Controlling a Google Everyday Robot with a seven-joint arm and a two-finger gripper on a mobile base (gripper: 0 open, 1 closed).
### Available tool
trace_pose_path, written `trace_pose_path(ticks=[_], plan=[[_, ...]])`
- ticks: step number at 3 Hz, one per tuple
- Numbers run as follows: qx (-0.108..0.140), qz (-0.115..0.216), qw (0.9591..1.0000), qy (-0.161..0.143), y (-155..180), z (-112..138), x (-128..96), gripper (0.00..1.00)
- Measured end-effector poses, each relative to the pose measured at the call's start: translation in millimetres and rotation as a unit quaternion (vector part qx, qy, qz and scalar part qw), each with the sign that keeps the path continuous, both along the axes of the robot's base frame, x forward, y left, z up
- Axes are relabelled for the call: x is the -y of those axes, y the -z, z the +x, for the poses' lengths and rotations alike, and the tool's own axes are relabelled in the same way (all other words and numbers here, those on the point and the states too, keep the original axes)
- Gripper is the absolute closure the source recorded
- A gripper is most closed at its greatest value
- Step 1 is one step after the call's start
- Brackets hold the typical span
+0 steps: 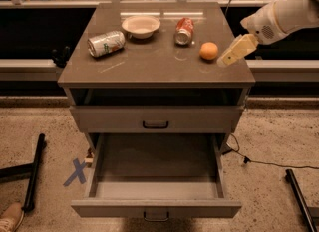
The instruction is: Place orange into middle drawer
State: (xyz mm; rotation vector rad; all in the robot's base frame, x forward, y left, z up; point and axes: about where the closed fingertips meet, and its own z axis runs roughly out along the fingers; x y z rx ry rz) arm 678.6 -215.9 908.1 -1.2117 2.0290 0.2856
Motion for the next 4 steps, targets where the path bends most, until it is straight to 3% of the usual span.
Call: trace_pose_path(ticks=[3, 4], plan=[[-0.010, 0.060, 0.9982, 0.005, 40.7, 58.2, -30.8, 0.00], [-0.020, 0.075, 0.9969, -0.002, 56.8, 73.5, -42.1, 0.10]])
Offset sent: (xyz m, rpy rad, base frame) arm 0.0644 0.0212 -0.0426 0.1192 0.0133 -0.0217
